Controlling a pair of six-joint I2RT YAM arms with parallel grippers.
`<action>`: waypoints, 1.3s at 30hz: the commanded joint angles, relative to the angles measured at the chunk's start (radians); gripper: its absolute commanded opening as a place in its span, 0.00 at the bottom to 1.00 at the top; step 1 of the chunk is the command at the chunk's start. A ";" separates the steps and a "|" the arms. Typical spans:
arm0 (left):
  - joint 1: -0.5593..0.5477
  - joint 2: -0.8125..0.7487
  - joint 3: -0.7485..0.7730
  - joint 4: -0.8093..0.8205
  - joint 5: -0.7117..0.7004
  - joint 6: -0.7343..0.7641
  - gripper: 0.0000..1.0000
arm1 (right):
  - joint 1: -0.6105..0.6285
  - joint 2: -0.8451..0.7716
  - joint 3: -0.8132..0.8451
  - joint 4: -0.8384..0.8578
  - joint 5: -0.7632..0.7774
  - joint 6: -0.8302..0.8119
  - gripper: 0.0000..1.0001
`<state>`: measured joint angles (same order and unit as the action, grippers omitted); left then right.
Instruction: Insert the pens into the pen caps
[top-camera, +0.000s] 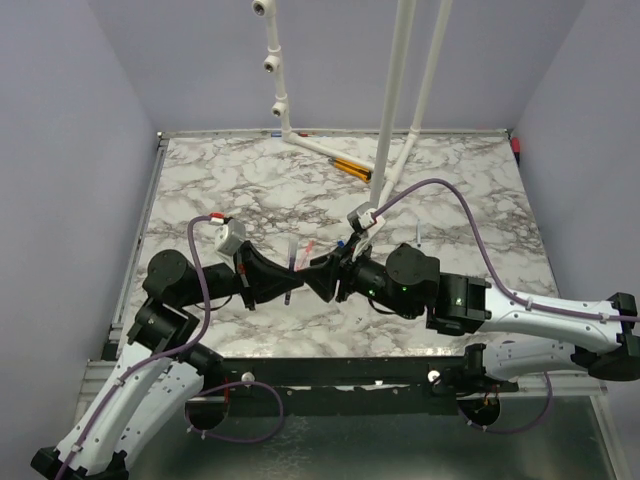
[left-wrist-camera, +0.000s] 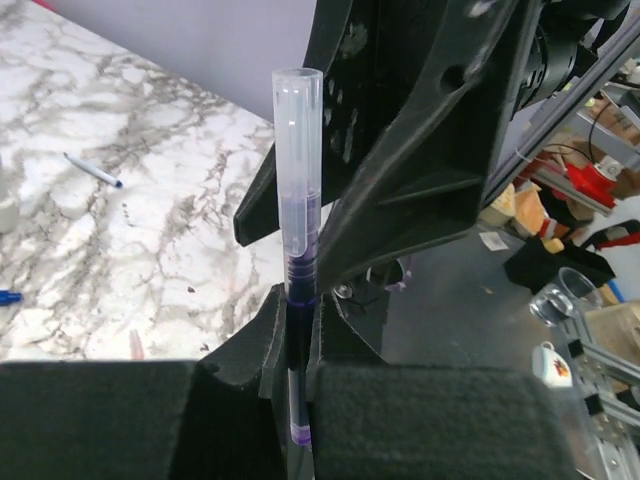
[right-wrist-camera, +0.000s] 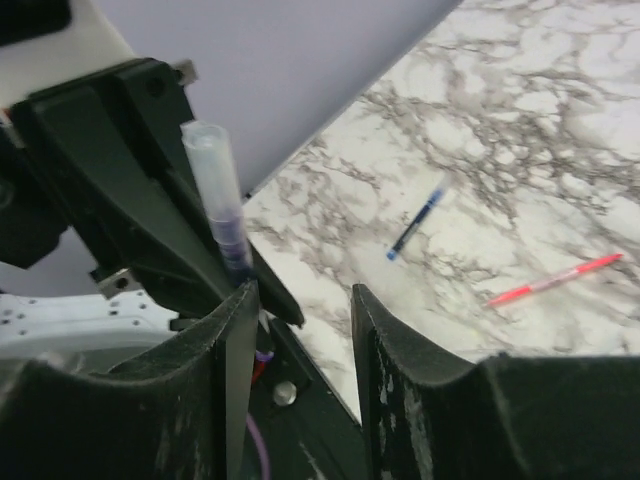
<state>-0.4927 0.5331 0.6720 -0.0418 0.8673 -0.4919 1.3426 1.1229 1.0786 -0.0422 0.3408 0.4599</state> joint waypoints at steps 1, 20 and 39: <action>0.004 -0.022 -0.028 0.044 -0.105 0.011 0.00 | 0.006 -0.012 0.044 -0.149 0.100 -0.068 0.44; 0.005 0.258 0.056 -0.377 -0.910 0.055 0.00 | 0.006 0.009 0.034 -0.448 0.343 0.001 0.48; 0.005 0.625 0.083 -0.414 -1.170 -0.050 0.00 | 0.005 0.047 -0.067 -0.428 0.260 0.059 0.50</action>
<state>-0.4908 1.1130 0.7452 -0.4458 -0.2165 -0.4812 1.3445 1.1526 1.0302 -0.4751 0.6292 0.5011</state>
